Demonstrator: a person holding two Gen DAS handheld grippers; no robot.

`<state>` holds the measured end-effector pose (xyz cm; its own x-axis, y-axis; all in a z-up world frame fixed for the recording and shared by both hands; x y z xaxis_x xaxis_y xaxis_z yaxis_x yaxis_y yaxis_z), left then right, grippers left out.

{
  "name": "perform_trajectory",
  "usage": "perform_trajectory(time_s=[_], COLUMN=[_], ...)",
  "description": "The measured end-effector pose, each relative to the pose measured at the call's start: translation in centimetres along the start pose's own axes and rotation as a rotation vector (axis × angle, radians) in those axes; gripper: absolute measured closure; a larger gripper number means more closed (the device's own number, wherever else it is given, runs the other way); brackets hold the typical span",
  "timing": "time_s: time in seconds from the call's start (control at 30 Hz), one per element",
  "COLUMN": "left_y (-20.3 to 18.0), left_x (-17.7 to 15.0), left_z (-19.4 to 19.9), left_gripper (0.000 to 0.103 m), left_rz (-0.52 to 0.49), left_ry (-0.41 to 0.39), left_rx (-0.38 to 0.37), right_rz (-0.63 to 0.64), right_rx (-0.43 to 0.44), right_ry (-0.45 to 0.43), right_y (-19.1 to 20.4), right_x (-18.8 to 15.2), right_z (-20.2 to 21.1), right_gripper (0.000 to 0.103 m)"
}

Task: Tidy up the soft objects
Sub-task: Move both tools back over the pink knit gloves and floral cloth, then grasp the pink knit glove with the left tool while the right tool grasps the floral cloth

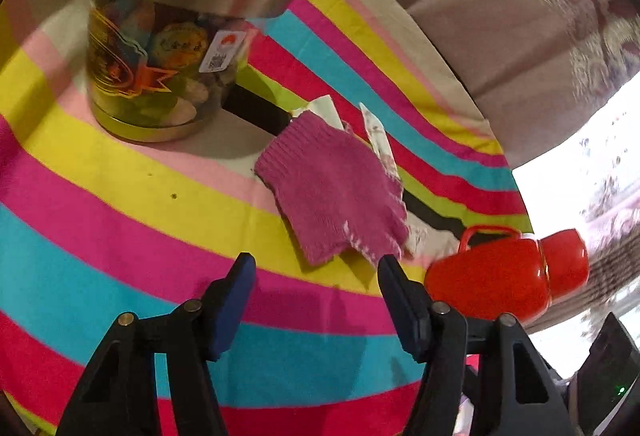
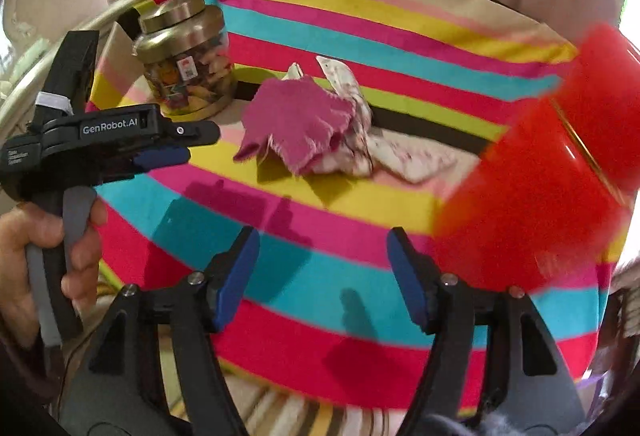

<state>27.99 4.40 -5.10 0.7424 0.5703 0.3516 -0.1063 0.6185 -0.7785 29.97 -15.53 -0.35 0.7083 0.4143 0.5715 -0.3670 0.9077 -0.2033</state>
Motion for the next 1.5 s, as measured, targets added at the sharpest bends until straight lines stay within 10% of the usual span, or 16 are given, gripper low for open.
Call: perform_trajectory(time_s=[0.4,0.63,1.5], left_y=[0.7,0.6,0.4], left_x=[4.2,3.8,4.3], left_z=[-6.8,-9.2,0.9], left_gripper=[0.044,0.095,0.096], left_rz=[-0.005,-0.129,-0.171], left_ry=[0.004,0.059,-0.138], left_rx=[0.058,0.110,0.159], right_rz=[-0.080,-0.075,-0.005], right_rx=[-0.044,-0.046,-0.067], right_ry=[0.024,0.054,0.046], right_y=[-0.7,-0.3,0.6], right_x=[3.7,3.3,4.9], right_z=[-4.7,-6.5,-11.7], right_gripper=[0.029,0.029,0.026])
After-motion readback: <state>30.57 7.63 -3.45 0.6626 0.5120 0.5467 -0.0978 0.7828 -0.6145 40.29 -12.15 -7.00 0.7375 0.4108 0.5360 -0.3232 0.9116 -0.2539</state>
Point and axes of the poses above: each gripper's, at about its wrist camera, not at the fingertips, and z roughly against the way its jaws point, y to its left, x to its top, the point moved 6 cm from there along -z, roughly the way its jaws point, and after that the axes turned 14 degrees about -x, right-handed, at the moved point
